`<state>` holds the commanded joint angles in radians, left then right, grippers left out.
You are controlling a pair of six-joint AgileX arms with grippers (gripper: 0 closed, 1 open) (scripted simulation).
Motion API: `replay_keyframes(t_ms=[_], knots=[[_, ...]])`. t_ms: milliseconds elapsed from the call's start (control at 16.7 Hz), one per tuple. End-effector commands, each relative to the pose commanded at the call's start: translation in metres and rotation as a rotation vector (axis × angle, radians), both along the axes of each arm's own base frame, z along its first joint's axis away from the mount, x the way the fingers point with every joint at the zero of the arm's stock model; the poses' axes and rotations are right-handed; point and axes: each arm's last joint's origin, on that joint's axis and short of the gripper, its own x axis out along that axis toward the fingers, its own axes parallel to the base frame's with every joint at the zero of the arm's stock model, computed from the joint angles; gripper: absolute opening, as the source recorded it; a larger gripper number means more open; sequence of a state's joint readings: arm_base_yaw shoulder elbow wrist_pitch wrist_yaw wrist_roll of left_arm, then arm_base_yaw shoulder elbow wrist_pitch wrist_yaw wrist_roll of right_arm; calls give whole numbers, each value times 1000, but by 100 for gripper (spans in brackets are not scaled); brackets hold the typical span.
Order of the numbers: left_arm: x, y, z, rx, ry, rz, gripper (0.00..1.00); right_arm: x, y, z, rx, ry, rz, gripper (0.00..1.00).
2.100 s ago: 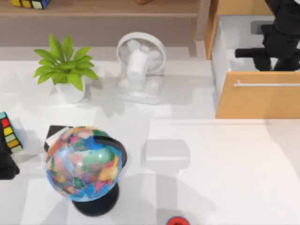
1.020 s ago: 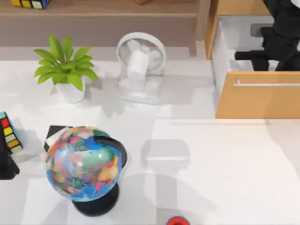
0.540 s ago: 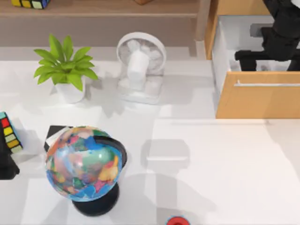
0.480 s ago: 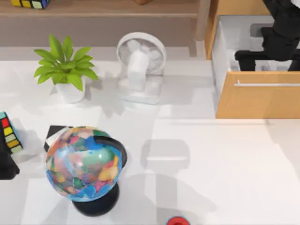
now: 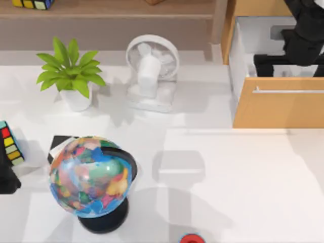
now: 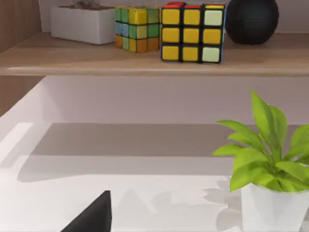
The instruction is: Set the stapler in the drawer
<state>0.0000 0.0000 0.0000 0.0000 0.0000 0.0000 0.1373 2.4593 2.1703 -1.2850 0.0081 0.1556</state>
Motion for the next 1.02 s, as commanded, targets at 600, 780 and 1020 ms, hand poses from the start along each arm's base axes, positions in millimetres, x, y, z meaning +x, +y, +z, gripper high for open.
replay_keyframes(t_ms=[600, 780, 1020], knots=[[0, 0, 0, 0, 0, 0, 100, -28, 9, 76, -26, -491, 331, 100], [0, 0, 0, 0, 0, 0, 100, -48, 34, 86, -62, -705, 537, 100], [0, 0, 0, 0, 0, 0, 100, -84, 74, 72, -141, -972, 839, 100]])
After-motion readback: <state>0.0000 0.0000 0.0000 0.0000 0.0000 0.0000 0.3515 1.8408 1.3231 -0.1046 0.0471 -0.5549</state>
